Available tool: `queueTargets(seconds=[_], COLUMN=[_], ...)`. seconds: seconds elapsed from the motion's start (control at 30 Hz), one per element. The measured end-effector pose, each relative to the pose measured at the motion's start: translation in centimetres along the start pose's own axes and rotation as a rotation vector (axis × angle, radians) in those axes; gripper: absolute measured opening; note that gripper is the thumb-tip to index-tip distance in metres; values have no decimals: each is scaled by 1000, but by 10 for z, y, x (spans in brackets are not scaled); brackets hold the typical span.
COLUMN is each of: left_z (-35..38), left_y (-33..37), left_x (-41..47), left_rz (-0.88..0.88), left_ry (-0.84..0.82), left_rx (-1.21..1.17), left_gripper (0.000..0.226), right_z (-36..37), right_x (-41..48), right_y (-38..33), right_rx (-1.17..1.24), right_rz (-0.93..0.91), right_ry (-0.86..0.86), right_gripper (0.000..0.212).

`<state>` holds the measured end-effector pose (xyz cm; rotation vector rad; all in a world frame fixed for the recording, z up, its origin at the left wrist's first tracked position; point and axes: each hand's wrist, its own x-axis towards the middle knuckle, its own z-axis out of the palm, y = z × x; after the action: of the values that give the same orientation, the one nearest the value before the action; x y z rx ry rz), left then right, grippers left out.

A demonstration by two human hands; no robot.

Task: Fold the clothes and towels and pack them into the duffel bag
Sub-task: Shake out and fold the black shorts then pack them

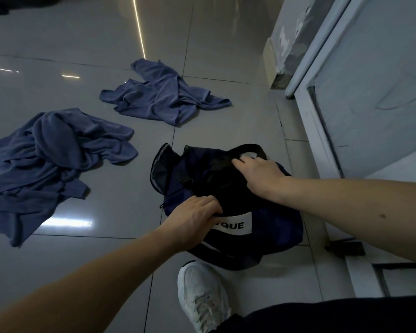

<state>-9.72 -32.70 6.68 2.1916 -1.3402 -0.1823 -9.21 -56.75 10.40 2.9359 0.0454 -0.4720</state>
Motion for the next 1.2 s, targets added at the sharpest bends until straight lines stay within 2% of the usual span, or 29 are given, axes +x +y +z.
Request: queueTargets(seconds=[0.17,0.23,0.4,0.47,0.6,0.67,0.77,0.83,0.97,1.07,1.13,1.2], left_z=[2,1,0,0,-1,-3,-8,-10,-1,10,17,23], left_y=[0,-2,-16,-24,-34,-37,-39,-42,-43,-32,-25,-24], left_x=[-3,-4,-12,-13,-8,-4,0,-2,5,33,54,69], left_rz=[-2,13,84,109,137,158,190,197,67,-101,-193,-219], left_ry=[22,-3,-110,-152,-196,-189,-129,-103,-36,58,-13,-106], left_rx=[32,40,88,103,163,208,181,154,49,16,-11,-23], left_gripper=[30,29,25,26,27,23,18,18,21,20,31,40], right_z=[17,26,51,57,61,66,73,79,93,84,67,54], right_x=[-5,-8,-12,-14,-17,-17,-13,-13,-19,-15,-17,-26], right_y=[-24,-30,-33,-31,-33,-38,-40,-36,-30,-16,0,17], right_rx=[78,72,24,-13,-18,-49,-116,-116,-111,23,179,353], right_rz=[-36,-91,-282,-261,-77,-56,-158,-245,-282,-347,-385,-350], right_ry=[12,-30,-164,-194,-275,-276,-151,-110,-114,-253,-320,-261], right_gripper=[74,73,93,99,110,104,86,82,82,105,104,92])
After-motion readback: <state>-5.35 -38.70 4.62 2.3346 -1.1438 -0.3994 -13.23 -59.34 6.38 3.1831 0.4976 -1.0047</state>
